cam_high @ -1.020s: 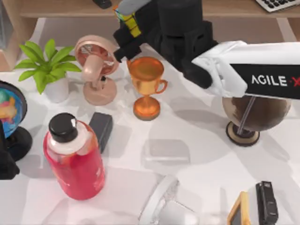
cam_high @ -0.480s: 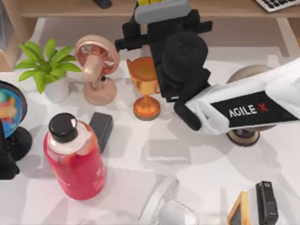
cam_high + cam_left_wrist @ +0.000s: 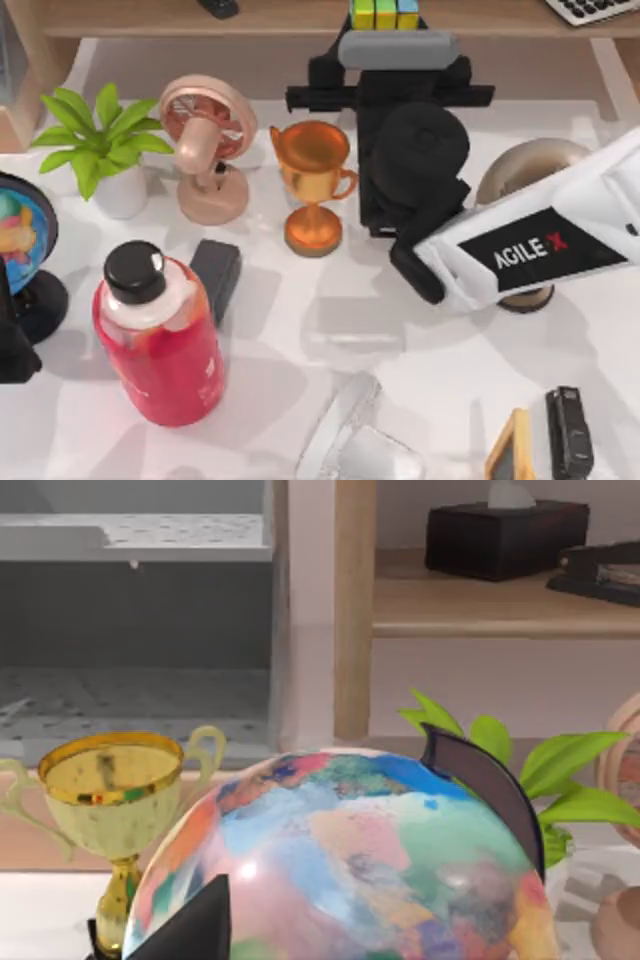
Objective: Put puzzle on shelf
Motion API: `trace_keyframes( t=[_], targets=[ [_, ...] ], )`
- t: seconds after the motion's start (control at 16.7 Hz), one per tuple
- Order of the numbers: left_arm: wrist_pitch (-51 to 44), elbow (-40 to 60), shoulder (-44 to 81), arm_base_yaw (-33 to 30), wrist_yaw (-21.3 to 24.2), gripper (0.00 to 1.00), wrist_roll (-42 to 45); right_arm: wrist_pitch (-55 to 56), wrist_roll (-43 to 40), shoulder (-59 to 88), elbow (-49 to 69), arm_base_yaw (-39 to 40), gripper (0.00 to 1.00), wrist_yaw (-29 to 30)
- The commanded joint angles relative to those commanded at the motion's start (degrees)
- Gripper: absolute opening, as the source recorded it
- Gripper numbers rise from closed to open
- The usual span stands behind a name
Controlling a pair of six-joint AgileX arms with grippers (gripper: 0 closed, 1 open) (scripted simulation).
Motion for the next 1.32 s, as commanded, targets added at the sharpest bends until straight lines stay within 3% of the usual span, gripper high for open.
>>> trace_keyframes(
  t=[0.42, 0.96, 1.32],
  targets=[
    [0.00, 0.00, 0.00, 0.00, 0.00, 1.00, 0.00, -0.79, 0.15, 0.34, 1.10, -0.06, 0.00, -0.43],
    [0.00, 0.00, 0.00, 0.00, 0.00, 1.00, 0.00, -14.37, 1.66, 10.27, 24.85, -6.55, 0.00, -6.19],
    [0.00, 0.00, 0.00, 0.00, 0.00, 1.00, 0.00, -16.11, 1.86, 11.72, 26.82, -7.24, 0.00, -6.94]
  ],
)
